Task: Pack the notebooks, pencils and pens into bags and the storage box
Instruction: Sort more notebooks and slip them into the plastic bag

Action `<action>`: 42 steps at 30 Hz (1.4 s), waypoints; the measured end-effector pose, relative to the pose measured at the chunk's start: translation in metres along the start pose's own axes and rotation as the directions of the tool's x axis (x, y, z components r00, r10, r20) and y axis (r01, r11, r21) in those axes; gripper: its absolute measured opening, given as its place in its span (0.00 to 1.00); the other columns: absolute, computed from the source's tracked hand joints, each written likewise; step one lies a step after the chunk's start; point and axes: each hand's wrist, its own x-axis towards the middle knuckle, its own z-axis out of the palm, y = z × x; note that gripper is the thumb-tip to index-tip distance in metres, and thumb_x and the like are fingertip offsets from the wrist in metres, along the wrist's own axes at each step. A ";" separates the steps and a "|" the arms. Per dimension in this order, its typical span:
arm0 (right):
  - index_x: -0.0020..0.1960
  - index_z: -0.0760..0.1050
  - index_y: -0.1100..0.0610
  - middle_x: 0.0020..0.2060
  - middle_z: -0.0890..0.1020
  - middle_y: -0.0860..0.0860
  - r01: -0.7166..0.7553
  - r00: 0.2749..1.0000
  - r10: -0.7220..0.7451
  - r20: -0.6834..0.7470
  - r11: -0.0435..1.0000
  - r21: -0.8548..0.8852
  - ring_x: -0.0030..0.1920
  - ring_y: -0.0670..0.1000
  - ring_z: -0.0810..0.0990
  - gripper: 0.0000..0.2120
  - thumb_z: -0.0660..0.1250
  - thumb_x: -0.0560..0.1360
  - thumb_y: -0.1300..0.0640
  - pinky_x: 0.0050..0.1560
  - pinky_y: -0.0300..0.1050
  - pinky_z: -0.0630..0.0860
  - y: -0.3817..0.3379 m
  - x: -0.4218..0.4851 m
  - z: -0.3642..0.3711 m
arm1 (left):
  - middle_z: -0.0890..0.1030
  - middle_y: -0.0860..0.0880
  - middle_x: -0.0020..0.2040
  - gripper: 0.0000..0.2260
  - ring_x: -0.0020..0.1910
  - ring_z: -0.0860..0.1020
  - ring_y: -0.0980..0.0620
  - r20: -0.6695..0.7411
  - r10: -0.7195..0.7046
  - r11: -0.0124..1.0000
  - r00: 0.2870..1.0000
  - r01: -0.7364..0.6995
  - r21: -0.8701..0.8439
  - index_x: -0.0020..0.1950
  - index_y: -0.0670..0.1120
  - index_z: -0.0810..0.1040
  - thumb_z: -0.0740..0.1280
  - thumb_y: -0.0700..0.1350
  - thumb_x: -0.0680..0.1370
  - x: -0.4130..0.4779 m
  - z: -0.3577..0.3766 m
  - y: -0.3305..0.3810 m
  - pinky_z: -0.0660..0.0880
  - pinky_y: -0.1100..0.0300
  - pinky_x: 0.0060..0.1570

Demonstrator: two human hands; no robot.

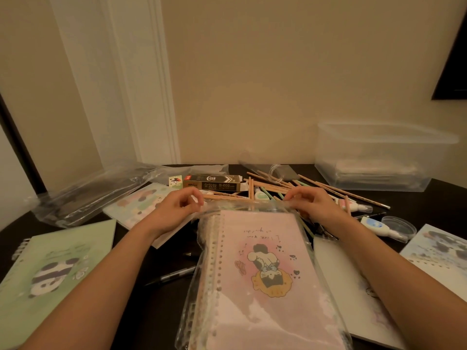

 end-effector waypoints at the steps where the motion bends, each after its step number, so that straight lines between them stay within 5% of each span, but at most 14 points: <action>1: 0.42 0.80 0.53 0.41 0.80 0.52 -0.003 1.000 0.003 0.010 1.000 0.031 0.37 0.45 0.75 0.10 0.66 0.75 0.66 0.38 0.34 0.70 0.000 -0.001 0.000 | 0.75 0.53 0.35 0.13 0.34 0.70 0.58 0.002 -0.004 1.000 1.000 0.004 -0.004 0.38 0.50 0.76 0.63 0.34 0.77 0.000 0.000 0.000 0.67 0.69 0.33; 4: 0.42 0.81 0.54 0.43 0.81 0.49 -0.028 0.999 0.027 0.034 0.999 0.024 0.41 0.46 0.76 0.10 0.65 0.75 0.66 0.41 0.34 0.71 -0.001 -0.002 -0.005 | 0.77 0.50 0.38 0.13 0.31 0.71 0.63 0.017 -0.018 0.999 1.000 0.019 -0.040 0.38 0.47 0.77 0.63 0.32 0.77 -0.002 -0.001 0.005 0.68 0.69 0.32; 9: 0.45 0.82 0.56 0.34 0.79 0.52 -0.084 0.990 0.077 0.120 0.995 0.057 0.28 0.45 0.70 0.07 0.66 0.75 0.64 0.28 0.34 0.68 0.001 -0.001 -0.014 | 0.77 0.51 0.41 0.13 0.34 0.73 0.63 0.072 -0.038 0.999 0.997 0.038 0.009 0.37 0.48 0.79 0.64 0.33 0.76 -0.002 -0.007 0.010 0.69 0.69 0.34; 13: 0.47 0.81 0.60 0.34 0.81 0.54 -0.193 0.967 0.156 0.200 0.965 0.179 0.31 0.47 0.76 0.11 0.60 0.78 0.66 0.31 0.36 0.75 -0.003 -0.003 -0.019 | 0.70 0.53 0.32 0.12 0.32 0.67 0.53 0.074 -0.071 0.996 0.995 0.067 0.055 0.38 0.49 0.81 0.65 0.35 0.76 -0.004 -0.011 0.013 0.68 0.59 0.33; 17: 0.48 0.79 0.64 0.40 0.83 0.58 -0.337 0.932 0.280 0.231 0.905 0.261 0.36 0.50 0.81 0.15 0.55 0.80 0.60 0.37 0.40 0.78 -0.016 -0.008 -0.017 | 0.75 0.49 0.28 0.12 0.28 0.75 0.53 0.111 -0.212 0.977 0.971 0.213 0.003 0.40 0.44 0.79 0.59 0.33 0.77 -0.007 -0.012 0.026 0.70 0.61 0.30; 21: 0.48 0.80 0.60 0.42 0.84 0.56 -0.375 0.925 0.365 0.100 0.922 0.094 0.39 0.50 0.82 0.16 0.62 0.78 0.48 0.37 0.40 0.78 -0.025 -0.013 -0.010 | 0.81 0.43 0.37 0.10 0.34 0.83 0.47 0.037 -0.354 0.924 0.934 0.356 -0.143 0.40 0.40 0.77 0.61 0.41 0.79 -0.010 -0.009 0.038 0.77 0.59 0.33; 25: 0.49 0.80 0.57 0.46 0.83 0.54 -0.348 0.936 0.346 0.056 0.937 0.021 0.43 0.49 0.81 0.05 0.68 0.75 0.58 0.36 0.38 0.77 -0.029 -0.018 -0.006 | 0.81 0.43 0.36 0.04 0.32 0.81 0.52 -0.039 -0.402 0.907 0.915 0.391 -0.155 0.41 0.41 0.75 0.68 0.37 0.76 -0.019 -0.001 0.046 0.79 0.64 0.31; 32: 0.50 0.79 0.57 0.53 0.78 0.57 -0.375 0.923 0.370 0.105 0.926 0.032 0.51 0.52 0.79 0.07 0.65 0.76 0.65 0.47 0.42 0.80 -0.031 -0.029 -0.005 | 0.78 0.42 0.37 0.05 0.35 0.79 0.51 0.100 -0.482 0.815 0.871 0.487 -0.314 0.47 0.41 0.72 0.66 0.32 0.76 -0.031 -0.005 0.055 0.81 0.61 0.35; 42: 0.57 0.75 0.50 0.42 0.79 0.50 -0.101 0.992 0.120 0.025 0.916 -0.388 0.42 0.46 0.77 0.09 0.63 0.78 0.59 0.39 0.33 0.71 -0.018 -0.049 0.012 | 0.77 0.43 0.37 0.04 0.35 0.76 0.52 0.105 -0.417 0.909 0.903 0.417 0.030 0.43 0.40 0.73 0.65 0.34 0.77 -0.036 0.002 0.056 0.80 0.62 0.37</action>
